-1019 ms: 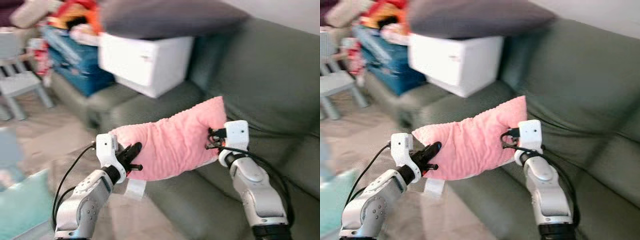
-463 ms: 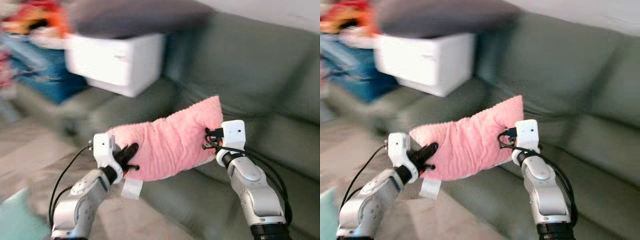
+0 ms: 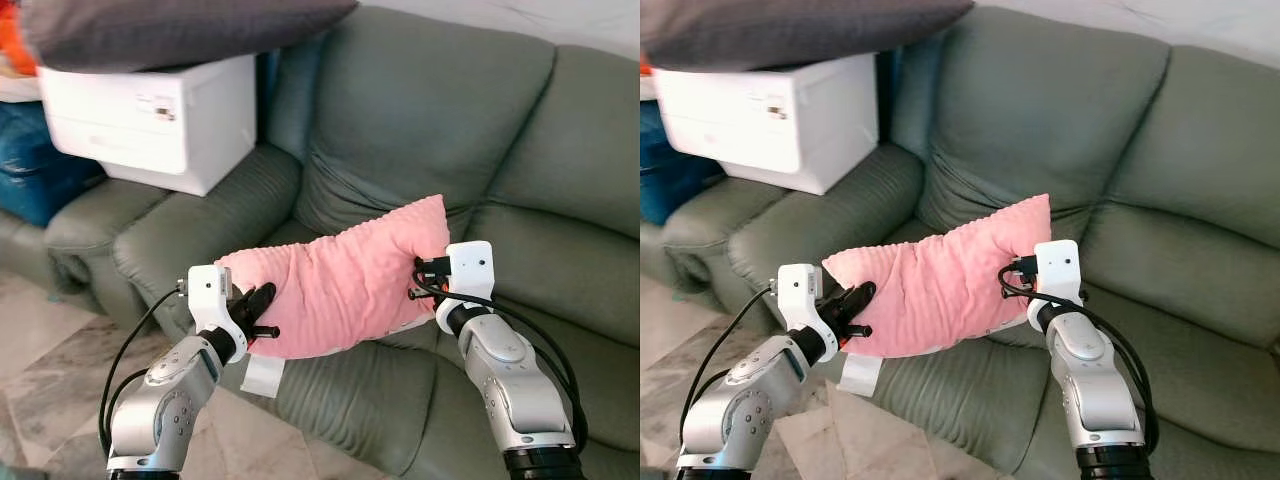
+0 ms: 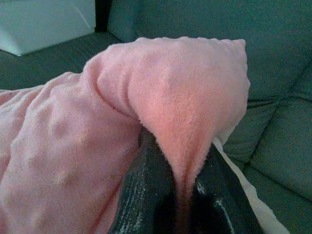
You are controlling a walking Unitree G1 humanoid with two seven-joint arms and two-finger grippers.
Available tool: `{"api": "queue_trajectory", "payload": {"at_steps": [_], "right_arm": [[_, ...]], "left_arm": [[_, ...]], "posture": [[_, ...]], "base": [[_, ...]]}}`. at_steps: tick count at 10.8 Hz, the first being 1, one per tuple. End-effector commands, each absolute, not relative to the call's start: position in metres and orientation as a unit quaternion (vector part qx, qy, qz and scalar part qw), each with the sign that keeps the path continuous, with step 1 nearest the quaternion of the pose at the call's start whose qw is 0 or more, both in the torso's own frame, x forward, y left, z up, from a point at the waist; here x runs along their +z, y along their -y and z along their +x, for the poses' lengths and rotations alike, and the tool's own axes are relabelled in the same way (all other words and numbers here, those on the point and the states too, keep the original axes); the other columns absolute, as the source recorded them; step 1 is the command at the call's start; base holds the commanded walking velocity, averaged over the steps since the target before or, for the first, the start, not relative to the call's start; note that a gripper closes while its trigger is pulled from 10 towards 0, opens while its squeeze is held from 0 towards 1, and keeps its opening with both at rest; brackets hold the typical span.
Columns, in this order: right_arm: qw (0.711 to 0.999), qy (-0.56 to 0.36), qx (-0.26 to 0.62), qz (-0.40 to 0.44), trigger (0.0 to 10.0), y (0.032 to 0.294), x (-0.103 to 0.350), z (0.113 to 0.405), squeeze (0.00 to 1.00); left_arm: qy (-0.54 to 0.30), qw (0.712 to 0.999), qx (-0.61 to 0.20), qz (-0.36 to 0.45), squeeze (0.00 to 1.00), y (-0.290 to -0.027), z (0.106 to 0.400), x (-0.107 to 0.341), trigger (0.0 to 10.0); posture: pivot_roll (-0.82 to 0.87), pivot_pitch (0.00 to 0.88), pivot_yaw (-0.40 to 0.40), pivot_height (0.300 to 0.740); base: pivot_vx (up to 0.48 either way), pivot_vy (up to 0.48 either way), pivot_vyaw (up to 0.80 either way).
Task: Move the pillow to the sofa
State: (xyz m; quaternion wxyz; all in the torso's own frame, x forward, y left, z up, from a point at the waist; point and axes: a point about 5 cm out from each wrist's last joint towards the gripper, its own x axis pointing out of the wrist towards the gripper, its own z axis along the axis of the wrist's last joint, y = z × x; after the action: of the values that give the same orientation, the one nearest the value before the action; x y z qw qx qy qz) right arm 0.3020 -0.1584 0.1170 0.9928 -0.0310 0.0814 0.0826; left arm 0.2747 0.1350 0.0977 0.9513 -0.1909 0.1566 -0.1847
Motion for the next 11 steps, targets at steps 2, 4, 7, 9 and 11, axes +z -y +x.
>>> {"api": "queue_trajectory", "payload": {"at_steps": [2, 4, 7, 9, 11], "right_arm": [[0.994, -0.070, 0.082, -0.031, 10.0, 0.1576, 0.1240, 0.3028, 0.00], [0.994, -0.072, 0.081, -0.030, 10.0, 0.1581, 0.1237, 0.3026, 0.00], [0.993, -0.074, 0.082, -0.030, 10.0, 0.1580, 0.1230, 0.3025, 0.00], [0.993, -0.070, 0.088, -0.033, 10.0, 0.1574, 0.1241, 0.3021, 0.00], [0.993, -0.070, 0.087, -0.030, 10.0, 0.1578, 0.1240, 0.3010, 0.00]], "left_arm": [[-0.164, 0.949, -0.183, -0.199, 0.00, -0.1326, 0.2774, 0.0990, 10.0], [-0.178, 0.949, -0.173, -0.193, 0.00, -0.1330, 0.2794, 0.0982, 10.0], [-0.178, 0.945, -0.181, -0.205, 0.00, -0.1340, 0.2792, 0.0998, 10.0], [-0.176, 0.947, -0.183, -0.196, 0.00, -0.1329, 0.2784, 0.0990, 10.0], [-0.180, 0.945, -0.185, -0.200, 0.00, -0.1319, 0.2771, 0.0984, 10.0]], "posture": [[-0.17, 0.020, -0.045, 0.740], [-0.17, 0.023, -0.046, 0.740], [-0.17, 0.025, -0.048, 0.740], [-0.17, 0.027, -0.049, 0.740], [-0.17, 0.029, -0.049, 0.740]], "base": [[0.000, 0.000, -0.77], [0.000, 0.000, -0.77], [0.000, 0.000, -0.75], [0.000, 0.000, -0.75], [0.000, 0.000, -0.79]]}}
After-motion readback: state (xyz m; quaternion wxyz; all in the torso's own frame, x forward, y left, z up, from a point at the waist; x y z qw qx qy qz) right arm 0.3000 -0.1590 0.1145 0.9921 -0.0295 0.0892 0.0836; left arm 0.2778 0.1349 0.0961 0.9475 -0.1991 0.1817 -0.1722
